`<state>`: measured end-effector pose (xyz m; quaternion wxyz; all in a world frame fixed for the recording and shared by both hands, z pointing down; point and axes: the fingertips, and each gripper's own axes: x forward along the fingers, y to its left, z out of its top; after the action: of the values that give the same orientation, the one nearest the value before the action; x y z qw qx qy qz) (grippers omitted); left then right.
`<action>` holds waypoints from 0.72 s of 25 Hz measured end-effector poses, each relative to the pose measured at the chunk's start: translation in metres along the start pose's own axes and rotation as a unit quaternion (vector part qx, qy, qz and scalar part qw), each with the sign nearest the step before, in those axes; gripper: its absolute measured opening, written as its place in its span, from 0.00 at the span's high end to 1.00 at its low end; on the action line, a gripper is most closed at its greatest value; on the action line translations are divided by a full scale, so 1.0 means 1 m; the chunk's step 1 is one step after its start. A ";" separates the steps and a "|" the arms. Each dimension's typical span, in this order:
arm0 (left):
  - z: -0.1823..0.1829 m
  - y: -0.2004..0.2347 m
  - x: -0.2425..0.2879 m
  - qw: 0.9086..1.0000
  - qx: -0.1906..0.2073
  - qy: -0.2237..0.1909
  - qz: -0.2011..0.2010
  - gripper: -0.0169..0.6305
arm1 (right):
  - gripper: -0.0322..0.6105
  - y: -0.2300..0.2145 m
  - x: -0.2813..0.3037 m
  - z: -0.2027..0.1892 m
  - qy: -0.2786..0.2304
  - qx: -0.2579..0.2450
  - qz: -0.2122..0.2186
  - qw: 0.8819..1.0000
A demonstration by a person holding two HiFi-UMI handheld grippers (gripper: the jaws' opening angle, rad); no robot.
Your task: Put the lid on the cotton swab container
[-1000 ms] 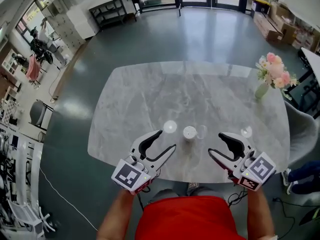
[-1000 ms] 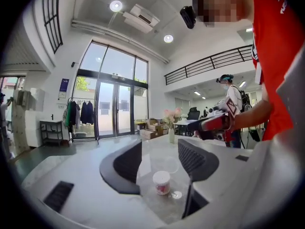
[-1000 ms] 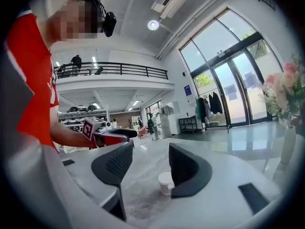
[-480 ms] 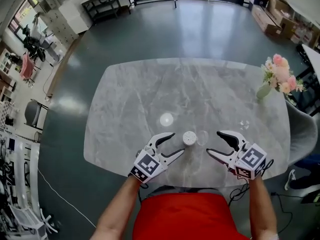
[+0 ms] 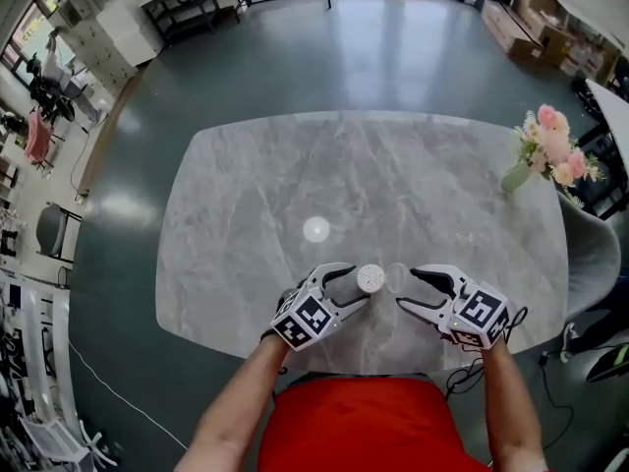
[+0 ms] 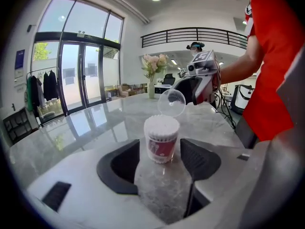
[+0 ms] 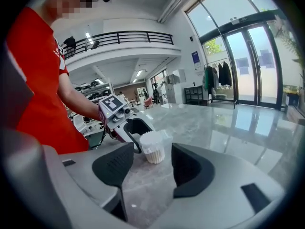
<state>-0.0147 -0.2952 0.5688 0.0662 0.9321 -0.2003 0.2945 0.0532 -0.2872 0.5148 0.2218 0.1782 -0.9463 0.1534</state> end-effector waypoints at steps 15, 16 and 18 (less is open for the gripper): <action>0.009 -0.005 0.011 0.999 0.020 -0.018 -0.017 0.56 | 0.68 0.016 0.039 0.038 0.002 -0.041 0.017 0.999; 0.009 -0.005 0.012 0.999 0.021 -0.018 -0.019 0.56 | 0.68 0.016 0.044 0.037 0.009 -0.044 0.014 0.999; 0.010 -0.005 0.014 0.999 0.021 -0.019 -0.021 0.56 | 0.68 0.016 0.052 0.035 0.024 -0.051 0.005 0.998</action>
<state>0.0029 -0.2974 0.5686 0.0484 0.9427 -0.1757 0.2794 -0.0102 -0.2997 0.5060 0.2530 0.1579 -0.9481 0.1103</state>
